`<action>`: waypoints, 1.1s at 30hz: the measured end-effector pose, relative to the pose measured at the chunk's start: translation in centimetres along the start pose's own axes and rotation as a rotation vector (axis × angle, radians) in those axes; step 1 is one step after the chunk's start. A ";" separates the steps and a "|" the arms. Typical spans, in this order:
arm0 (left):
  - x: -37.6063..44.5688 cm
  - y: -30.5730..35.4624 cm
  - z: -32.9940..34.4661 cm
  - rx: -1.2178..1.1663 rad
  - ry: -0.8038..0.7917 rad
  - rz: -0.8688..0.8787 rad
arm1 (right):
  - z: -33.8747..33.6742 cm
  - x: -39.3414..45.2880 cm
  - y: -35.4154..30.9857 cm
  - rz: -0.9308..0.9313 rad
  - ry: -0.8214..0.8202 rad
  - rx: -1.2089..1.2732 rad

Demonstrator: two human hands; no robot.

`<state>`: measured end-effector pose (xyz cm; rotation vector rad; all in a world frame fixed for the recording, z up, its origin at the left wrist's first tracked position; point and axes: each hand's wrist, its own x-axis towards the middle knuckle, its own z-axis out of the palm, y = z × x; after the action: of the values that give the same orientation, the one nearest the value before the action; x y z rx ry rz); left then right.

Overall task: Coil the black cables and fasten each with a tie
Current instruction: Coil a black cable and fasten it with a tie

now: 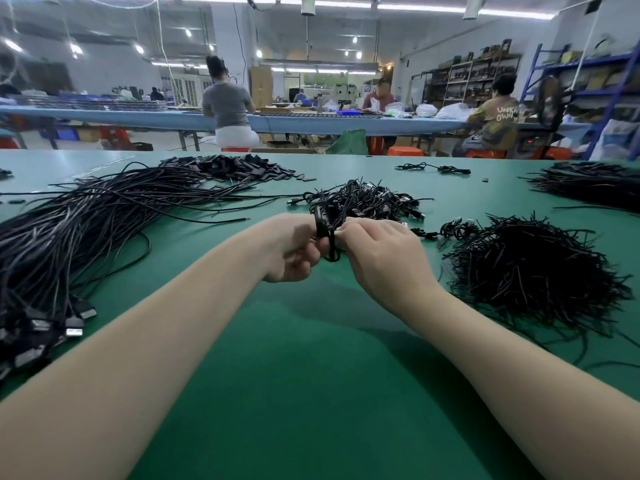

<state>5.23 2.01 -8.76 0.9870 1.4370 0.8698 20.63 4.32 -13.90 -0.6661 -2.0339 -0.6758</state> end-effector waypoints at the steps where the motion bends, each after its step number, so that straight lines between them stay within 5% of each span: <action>1: -0.1 0.1 -0.3 -0.044 -0.019 -0.041 | -0.1 0.0 -0.2 -0.025 0.016 0.019; 4: 0.0 0.1 -0.4 -0.120 -0.073 -0.018 | -0.3 0.3 -0.4 0.020 0.051 0.090; 9: 0.1 -0.3 0.4 -0.116 -0.224 0.224 | -0.6 0.1 0.1 0.351 0.062 0.206; 16: 0.1 -1.0 0.5 0.442 0.031 0.543 | -0.2 0.0 0.1 0.390 0.113 0.192; 21: 0.3 -0.2 0.8 0.426 0.102 0.498 | -0.2 0.2 0.0 0.290 0.174 0.155; 25: -0.4 0.5 0.5 0.182 -0.141 0.215 | -0.5 0.4 0.4 0.041 0.232 0.017; 27: -0.8 0.7 -0.1 0.190 -0.168 0.093 | -0.4 0.9 0.3 0.072 0.175 0.037; 33: 0.1 -0.2 -3.4 0.540 0.351 0.234 | 1.0 6.5 2.9 0.541 -0.065 0.017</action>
<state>1.87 2.07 -8.64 1.4815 1.9423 0.8696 18.87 8.43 -8.21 -1.1803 -1.7946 -0.3187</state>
